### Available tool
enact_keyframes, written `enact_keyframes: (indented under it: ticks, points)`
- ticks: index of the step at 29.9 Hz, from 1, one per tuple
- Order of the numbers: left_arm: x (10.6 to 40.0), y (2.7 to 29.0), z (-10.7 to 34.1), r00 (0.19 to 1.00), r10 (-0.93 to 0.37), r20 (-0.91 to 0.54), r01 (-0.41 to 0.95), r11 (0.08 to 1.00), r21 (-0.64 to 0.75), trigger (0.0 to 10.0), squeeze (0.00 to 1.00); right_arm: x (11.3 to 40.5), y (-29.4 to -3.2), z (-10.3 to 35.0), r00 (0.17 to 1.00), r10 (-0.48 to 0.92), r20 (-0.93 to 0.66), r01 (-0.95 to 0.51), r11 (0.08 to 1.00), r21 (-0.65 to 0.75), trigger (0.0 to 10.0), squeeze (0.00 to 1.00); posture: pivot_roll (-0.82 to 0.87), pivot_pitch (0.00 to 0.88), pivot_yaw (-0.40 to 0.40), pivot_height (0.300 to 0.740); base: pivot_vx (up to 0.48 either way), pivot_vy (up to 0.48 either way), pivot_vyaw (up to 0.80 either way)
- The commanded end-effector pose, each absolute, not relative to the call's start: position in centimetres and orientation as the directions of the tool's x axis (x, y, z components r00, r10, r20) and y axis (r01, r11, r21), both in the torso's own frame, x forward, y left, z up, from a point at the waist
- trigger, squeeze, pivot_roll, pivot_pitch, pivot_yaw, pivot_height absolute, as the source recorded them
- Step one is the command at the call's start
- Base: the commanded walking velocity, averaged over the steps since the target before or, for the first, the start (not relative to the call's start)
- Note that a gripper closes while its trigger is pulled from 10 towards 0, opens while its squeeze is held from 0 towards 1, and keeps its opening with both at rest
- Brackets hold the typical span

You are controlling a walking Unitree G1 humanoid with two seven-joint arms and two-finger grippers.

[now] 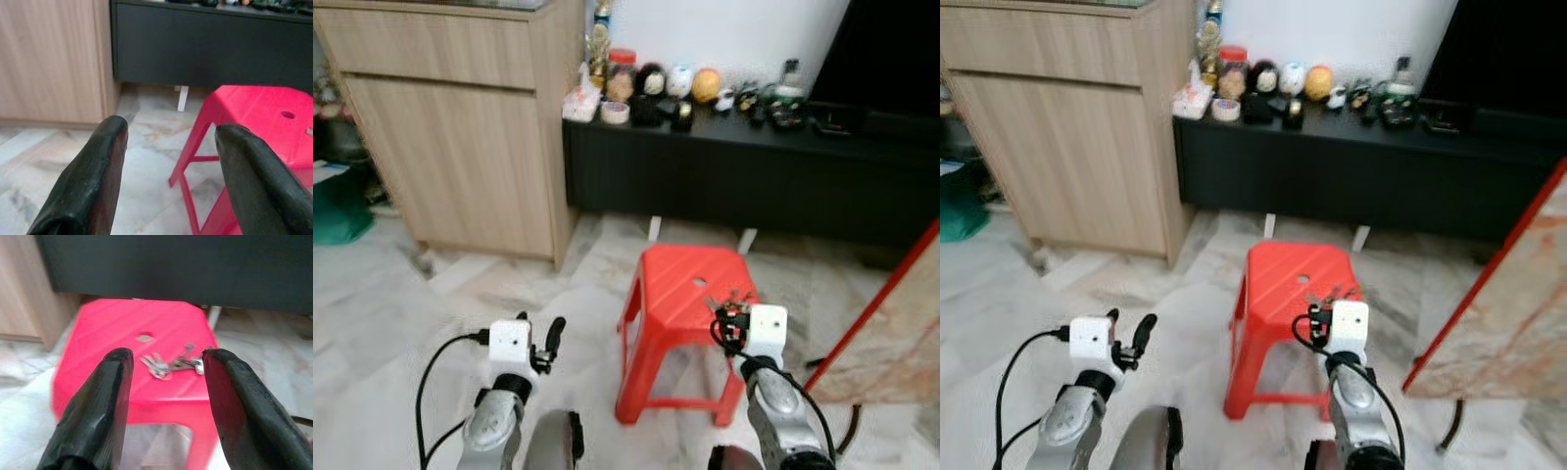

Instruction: Hang keys on a hook

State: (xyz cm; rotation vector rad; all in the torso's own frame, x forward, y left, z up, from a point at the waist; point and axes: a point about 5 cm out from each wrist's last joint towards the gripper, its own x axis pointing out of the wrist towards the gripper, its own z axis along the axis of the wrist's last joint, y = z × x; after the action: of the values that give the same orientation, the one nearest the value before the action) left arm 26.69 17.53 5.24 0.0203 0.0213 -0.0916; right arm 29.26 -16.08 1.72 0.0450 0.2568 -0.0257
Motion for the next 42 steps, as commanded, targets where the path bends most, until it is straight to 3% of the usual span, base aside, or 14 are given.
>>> enact_keyframes:
  ticks: [1,42]
  points:
    - [26.46,17.13,4.83,0.994,-0.095,-0.043,0.096,0.995,0.009,10.0,0.0,29.4,-16.39,1.82,0.967,-0.029,-0.252,0.039,0.999,0.036,10.0,0.0,0.11,0.0,-0.061,0.598,0.0,0.0,0.0]
    - [26.68,17.1,4.78,0.994,-0.098,-0.049,0.099,0.995,0.01,10.0,0.0,29.49,-16.36,1.53,0.962,-0.023,-0.27,0.032,0.999,0.028,10.0,0.0,0.11,0.0,-0.056,0.598,0.0,0.0,0.0]
